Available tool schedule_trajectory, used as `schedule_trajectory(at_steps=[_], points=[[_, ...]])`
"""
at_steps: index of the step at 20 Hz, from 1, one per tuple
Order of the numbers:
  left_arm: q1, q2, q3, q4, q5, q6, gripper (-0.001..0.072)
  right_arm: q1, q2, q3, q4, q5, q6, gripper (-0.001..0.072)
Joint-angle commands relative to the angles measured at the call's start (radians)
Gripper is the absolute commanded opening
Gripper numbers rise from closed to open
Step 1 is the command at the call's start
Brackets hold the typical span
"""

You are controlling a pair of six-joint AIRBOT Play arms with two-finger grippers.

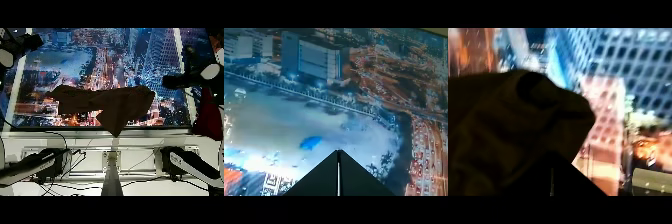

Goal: Fold the clothes and pants, and hang the long-sleeved shirts on hangers.

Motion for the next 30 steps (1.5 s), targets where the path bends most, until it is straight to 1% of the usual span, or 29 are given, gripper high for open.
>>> schedule_trajectory(at_steps=[1, 3, 4, 5, 6, 10, 13, 15, 16, 17, 19, 20, 21, 22, 23, 25, 27, 30], points=[[0.001, 0.0, 0.0, 0.0, 0.0, 0.0, 0.0012, 0.152, -0.001, -0.129, 0.084, 0.131, -0.143, 0.0016], [0.001, 0.0, 0.0, 0.0, 0.0, 0.0, 0.0012, 0.242, -0.001, -0.235, 0.085, 0.004, -0.142, 0.0019], [0.001, 0.0, 0.0, 0.0, 0.0, 0.0, 0.0012, 0.276, -0.001, -0.282, 0.101, -0.07, -0.134, 0.0115], [0.001, 0.0, 0.0, 0.0, 0.0, 0.0, 0.0012, 0.296, -0.001, -0.323, 0.129, -0.128, -0.092, 0.0324], [0.001, 0.0, 0.0, 0.0, 0.0, 0.0, 0.0012, 0.304, -0.001, -0.361, 0.171, -0.174, -0.042, 0.046], [0.001, 0.0, 0.0, 0.0, 0.0, 0.0, 0.0012, 0.304, -0.001, -0.457, 0.319, -0.288, 0.003, 0.0459], [0.001, 0.0, 0.0, 0.0, 0.0, 0.0, 0.0012, 0.304, -0.003, -0.474, 0.416, -0.404, 0.046, 0.0452], [0.001, 0.0, 0.0, 0.0, 0.0, 0.0, 0.0012, 0.304, -0.013, -0.474, 0.423, -0.489, 0.116, 0.0425], [0.001, 0.0, 0.0, 0.0, 0.0, 0.0, 0.0012, 0.304, -0.023, -0.474, 0.427, -0.518, 0.147, 0.0372], [0.001, 0.0, 0.0, 0.0, 0.0, 0.0, 0.0012, 0.304, -0.031, -0.474, 0.445, -0.526, 0.166, 0.0366], [0.001, 0.0, 0.0, 0.0, 0.001, 0.0, 0.0013, 0.313, -0.038, -0.474, 0.504, -0.521, 0.166, 0.0363], [0.001, 0.0, 0.0, 0.0, 0.002, 0.0, 0.0012, 0.321, -0.038, -0.473, 0.536, -0.52, 0.166, 0.0264], [0.001, 0.0, 0.0, 0.0, 0.001, 0.0, 0.0012, 0.329, -0.037, -0.471, 0.562, -0.521, 0.166, 0.0115], [0.001, 0.0, 0.0, 0.0, -0.001, 0.0, 0.0012, 0.338, -0.036, -0.463, 0.578, -0.523, 0.165, 0.0015], [0.001, 0.0, 0.0, -0.002, -0.016, 0.0, 0.0012, 0.342, -0.034, -0.447, 0.576, -0.525, 0.146, 0.0017], [0.001, 0.001, 0.0, -0.007, -0.113, 0.0, 0.0012, 0.333, -0.019, -0.383, 0.519, -0.524, 0.062, 0.0017], [0.013, 0.002, 0.0, 0.002, -0.215, 0.0, 0.0013, 0.294, 0.018, -0.291, 0.372, -0.515, 0.064, 0.0016], [0.051, 0.01, 0.0, 0.075, -0.336, 0.001, 0.0012, 0.174, 0.105, -0.137, 0.18, -0.498, 0.068, 0.0017]])
